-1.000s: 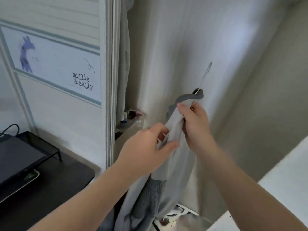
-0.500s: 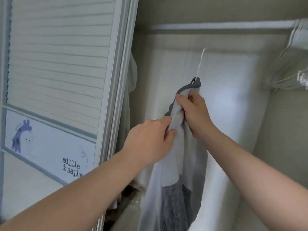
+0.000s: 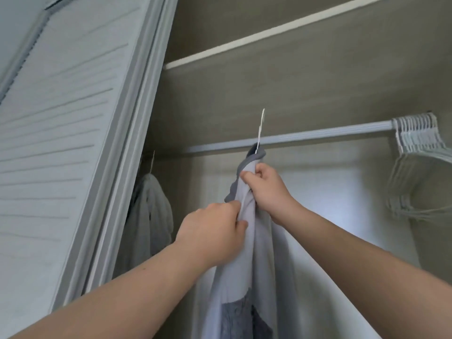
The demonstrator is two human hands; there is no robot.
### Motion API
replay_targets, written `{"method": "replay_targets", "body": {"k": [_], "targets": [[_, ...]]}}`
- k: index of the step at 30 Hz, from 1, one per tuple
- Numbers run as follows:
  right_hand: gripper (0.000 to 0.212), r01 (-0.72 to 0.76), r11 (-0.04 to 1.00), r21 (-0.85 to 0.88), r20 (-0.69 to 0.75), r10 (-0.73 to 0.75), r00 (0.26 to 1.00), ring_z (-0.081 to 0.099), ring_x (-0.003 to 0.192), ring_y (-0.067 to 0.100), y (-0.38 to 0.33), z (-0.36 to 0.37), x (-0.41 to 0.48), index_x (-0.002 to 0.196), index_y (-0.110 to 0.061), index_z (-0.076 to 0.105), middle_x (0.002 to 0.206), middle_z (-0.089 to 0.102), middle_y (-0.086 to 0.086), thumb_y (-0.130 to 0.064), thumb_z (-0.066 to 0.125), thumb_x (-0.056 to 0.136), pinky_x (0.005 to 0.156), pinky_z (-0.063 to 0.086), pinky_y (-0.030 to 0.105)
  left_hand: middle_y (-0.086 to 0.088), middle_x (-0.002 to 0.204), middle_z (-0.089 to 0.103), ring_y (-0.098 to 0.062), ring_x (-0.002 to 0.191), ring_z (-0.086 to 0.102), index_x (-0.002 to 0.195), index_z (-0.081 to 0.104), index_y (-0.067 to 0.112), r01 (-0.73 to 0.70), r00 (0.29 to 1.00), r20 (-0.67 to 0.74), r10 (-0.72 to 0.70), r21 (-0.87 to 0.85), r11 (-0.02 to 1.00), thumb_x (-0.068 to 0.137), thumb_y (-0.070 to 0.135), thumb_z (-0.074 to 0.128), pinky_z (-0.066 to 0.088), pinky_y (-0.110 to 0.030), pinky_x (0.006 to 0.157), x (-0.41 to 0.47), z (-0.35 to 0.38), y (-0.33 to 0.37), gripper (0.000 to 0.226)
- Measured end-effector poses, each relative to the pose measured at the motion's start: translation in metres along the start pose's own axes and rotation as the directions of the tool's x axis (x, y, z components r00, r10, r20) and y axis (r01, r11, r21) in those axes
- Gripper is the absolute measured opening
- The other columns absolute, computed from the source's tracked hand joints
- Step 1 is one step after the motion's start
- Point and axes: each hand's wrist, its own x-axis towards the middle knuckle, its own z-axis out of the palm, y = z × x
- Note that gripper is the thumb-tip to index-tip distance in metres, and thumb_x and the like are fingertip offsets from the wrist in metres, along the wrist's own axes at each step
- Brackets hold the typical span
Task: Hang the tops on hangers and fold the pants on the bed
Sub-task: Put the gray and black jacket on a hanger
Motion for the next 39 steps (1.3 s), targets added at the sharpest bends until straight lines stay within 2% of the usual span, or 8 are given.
{"method": "replay_targets", "body": {"k": [8, 14, 21, 24, 28, 31, 34, 39], "targets": [[0.043, -0.048, 0.999, 0.010, -0.012, 0.048, 0.999, 0.033, 0.039, 0.007, 0.029, -0.008, 0.055, 0.057, -0.019, 0.030, 0.042, 0.031, -0.009, -0.005, 0.052, 0.092, 0.038, 0.026, 0.018, 0.001, 0.084, 0.052, -0.031, 0.086, 0.058, 0.074, 0.038, 0.025, 0.055, 0.998, 0.013, -0.055, 0.008, 0.998, 0.098, 0.043, 0.043, 0.040, -0.036, 0.069, 0.059, 0.015, 0.002, 0.030], [0.039, -0.108, 0.992, 0.058, 0.039, 0.106, 0.994, 0.040, 0.050, 0.020, 0.057, -0.005, 0.058, 0.057, -0.019, 0.035, 0.052, 0.036, 0.003, -0.010, 0.051, 0.090, 0.055, 0.037, 0.029, -0.001, 0.085, 0.058, -0.030, 0.083, 0.062, 0.083, 0.045, 0.025, 0.016, 1.000, 0.000, -0.016, 0.023, 1.000, 0.099, 0.045, 0.043, 0.053, -0.042, 0.077, 0.057, 0.028, 0.004, 0.026], [0.039, -0.095, 0.995, -0.007, 0.087, 0.095, 0.992, 0.050, 0.054, 0.020, 0.056, -0.002, 0.041, 0.076, -0.021, 0.036, 0.067, 0.045, 0.002, -0.043, 0.066, 0.089, 0.041, 0.037, 0.022, -0.003, 0.098, 0.064, -0.030, 0.091, 0.063, 0.104, 0.048, 0.025, 0.063, 0.998, 0.004, -0.063, 0.040, 0.997, 0.095, 0.045, 0.046, 0.054, -0.044, 0.082, 0.041, 0.039, 0.002, 0.022], [0.050, -0.054, 0.972, -0.227, 0.203, 0.101, 0.974, 0.065, 0.056, 0.026, 0.046, -0.004, 0.017, 0.098, -0.014, 0.039, 0.083, 0.057, 0.008, -0.050, 0.070, 0.083, 0.040, 0.048, 0.028, -0.004, 0.106, 0.063, -0.030, 0.096, 0.063, 0.116, 0.043, 0.022, 0.089, 0.993, 0.079, -0.092, 0.051, 0.995, 0.091, 0.044, 0.052, 0.052, -0.040, 0.079, 0.031, 0.041, 0.002, 0.033], [0.042, 0.150, 0.825, -0.545, 0.177, -0.062, 0.982, 0.062, 0.079, 0.030, 0.046, -0.006, -0.006, 0.108, -0.014, 0.034, 0.094, 0.060, 0.010, -0.040, 0.060, 0.088, 0.062, 0.048, 0.036, -0.003, 0.106, 0.061, -0.031, 0.095, 0.063, 0.118, 0.038, 0.024, 0.089, 0.972, 0.208, -0.112, 0.120, 0.989, 0.086, 0.040, 0.057, 0.045, -0.038, 0.072, 0.013, 0.051, 0.002, 0.040], [0.027, 0.222, 0.826, -0.519, 0.202, -0.134, 0.970, 0.055, 0.073, 0.025, 0.050, 0.001, -0.010, 0.100, -0.017, 0.033, 0.086, 0.056, 0.007, -0.032, 0.054, 0.092, 0.055, 0.039, 0.034, -0.004, 0.105, 0.059, -0.035, 0.097, 0.061, 0.111, 0.038, 0.022, 0.107, 0.942, 0.296, -0.159, 0.182, 0.977, 0.084, 0.037, 0.057, 0.040, -0.038, 0.071, 0.000, 0.060, -0.001, 0.036], [0.017, 0.245, 0.862, -0.444, 0.248, -0.144, 0.958, 0.060, 0.076, 0.026, 0.057, 0.015, -0.007, 0.100, -0.017, 0.037, 0.089, 0.060, 0.008, -0.028, 0.050, 0.095, 0.065, 0.051, 0.040, -0.002, 0.094, 0.050, -0.033, 0.095, 0.059, 0.105, 0.036, 0.022, 0.147, 0.913, 0.338, -0.229, 0.251, 0.957, 0.085, 0.036, 0.058, 0.038, -0.037, 0.072, -0.007, 0.064, -0.012, 0.033], [0.014, 0.249, 0.902, -0.352, 0.265, -0.159, 0.951, 0.060, 0.075, 0.015, 0.075, 0.050, 0.013, 0.108, -0.022, 0.044, 0.099, 0.063, 0.005, -0.029, 0.051, 0.098, 0.056, 0.048, 0.028, 0.003, 0.090, 0.050, -0.024, 0.089, 0.061, 0.118, 0.038, 0.023, 0.225, 0.868, 0.364, -0.338, 0.317, 0.921, 0.086, 0.031, 0.060, 0.051, -0.038, 0.069, -0.009, 0.064, -0.039, 0.040]]}}
